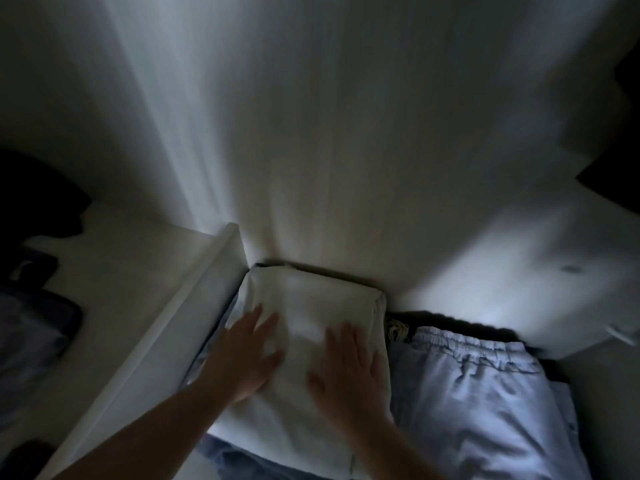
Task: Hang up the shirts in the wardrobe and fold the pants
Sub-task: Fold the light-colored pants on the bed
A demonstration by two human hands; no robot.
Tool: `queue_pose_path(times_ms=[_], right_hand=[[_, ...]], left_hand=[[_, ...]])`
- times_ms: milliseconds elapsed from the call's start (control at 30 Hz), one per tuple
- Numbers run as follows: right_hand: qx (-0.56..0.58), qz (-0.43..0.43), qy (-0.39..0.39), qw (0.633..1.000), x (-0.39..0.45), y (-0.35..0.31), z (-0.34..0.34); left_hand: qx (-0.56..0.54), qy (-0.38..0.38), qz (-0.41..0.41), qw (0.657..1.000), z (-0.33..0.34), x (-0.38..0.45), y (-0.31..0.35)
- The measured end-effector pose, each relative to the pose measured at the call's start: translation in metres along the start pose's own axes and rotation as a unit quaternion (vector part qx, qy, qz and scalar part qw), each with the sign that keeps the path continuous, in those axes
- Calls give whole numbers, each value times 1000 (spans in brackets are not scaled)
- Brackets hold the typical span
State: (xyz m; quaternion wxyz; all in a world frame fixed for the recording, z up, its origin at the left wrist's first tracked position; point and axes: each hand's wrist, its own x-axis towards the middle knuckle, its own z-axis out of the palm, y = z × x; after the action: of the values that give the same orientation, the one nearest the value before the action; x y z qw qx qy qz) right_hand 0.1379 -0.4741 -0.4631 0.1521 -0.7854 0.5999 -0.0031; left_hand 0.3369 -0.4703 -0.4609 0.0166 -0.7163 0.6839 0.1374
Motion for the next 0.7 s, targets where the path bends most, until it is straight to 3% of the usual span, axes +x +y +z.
queue_pose_path(times_ms=[133, 333, 467, 567, 700], right_hand=[[19, -29, 74, 997, -41, 1, 2], [81, -66, 204, 973, -40, 7, 24], [123, -89, 236, 960, -30, 14, 45], [119, -81, 189, 971, -26, 17, 47], [18, -40, 6, 999, -16, 10, 8]], left_hand=[[-62, 71, 16, 995, 6, -51, -1], [-126, 193, 53, 972, 38, -46, -10], [-137, 246, 81, 956, 59, -35, -17], [-124, 204, 69, 969, 55, -30, -16], [-79, 43, -27, 996, 17, -22, -1]])
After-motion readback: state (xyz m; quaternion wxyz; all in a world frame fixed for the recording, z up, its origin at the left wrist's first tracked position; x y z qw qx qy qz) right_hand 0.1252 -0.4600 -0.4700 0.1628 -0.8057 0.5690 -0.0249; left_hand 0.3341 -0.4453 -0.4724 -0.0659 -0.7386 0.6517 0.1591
